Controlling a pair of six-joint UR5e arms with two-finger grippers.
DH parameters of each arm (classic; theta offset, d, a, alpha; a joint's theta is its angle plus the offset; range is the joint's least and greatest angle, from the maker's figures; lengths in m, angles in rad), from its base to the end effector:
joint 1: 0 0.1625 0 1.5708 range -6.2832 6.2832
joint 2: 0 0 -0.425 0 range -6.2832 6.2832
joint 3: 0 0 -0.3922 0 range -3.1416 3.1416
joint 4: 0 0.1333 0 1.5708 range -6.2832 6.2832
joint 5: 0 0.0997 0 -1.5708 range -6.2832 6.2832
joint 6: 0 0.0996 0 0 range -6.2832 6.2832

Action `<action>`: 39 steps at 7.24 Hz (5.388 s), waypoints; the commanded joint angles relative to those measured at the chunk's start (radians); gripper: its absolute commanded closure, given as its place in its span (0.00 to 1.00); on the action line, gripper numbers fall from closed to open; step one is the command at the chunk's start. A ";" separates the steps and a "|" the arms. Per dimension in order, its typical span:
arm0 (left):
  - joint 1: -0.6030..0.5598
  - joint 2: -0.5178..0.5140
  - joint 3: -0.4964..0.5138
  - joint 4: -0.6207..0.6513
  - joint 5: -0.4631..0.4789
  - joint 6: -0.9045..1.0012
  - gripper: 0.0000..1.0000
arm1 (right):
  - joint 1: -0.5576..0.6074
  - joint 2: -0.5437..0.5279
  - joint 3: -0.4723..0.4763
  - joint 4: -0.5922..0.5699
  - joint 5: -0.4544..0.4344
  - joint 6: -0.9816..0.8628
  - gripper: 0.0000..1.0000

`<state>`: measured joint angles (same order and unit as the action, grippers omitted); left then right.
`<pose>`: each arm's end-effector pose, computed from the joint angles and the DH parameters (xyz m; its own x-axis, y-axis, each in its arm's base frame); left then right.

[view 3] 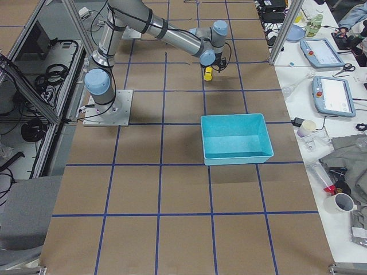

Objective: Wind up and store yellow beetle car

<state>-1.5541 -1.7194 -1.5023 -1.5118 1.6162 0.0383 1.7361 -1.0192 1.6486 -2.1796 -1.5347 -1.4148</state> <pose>-0.1196 -0.5535 0.4499 -0.9988 0.0226 -0.0445 0.0216 0.9995 0.0228 0.2399 -0.6062 0.1920 0.0093 -0.9996 -0.0260 -0.9994 -0.0085 -0.0324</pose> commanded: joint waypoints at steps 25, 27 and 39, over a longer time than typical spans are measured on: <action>0.017 0.021 -0.023 0.019 0.004 0.008 0.00 | -0.750 0.030 -0.182 0.086 0.045 -0.711 0.00; 0.017 0.020 -0.023 0.028 0.004 0.006 0.00 | -0.735 -0.054 -0.179 0.102 0.045 -0.672 0.00; 0.032 0.030 -0.015 0.024 -0.006 0.015 0.00 | -0.058 -0.483 -0.204 0.546 -0.034 1.307 0.00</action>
<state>-1.5219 -1.6908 -1.5149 -1.4866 1.6110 0.0533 1.6184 -1.4950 1.4436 -1.6709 -1.5574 -0.3300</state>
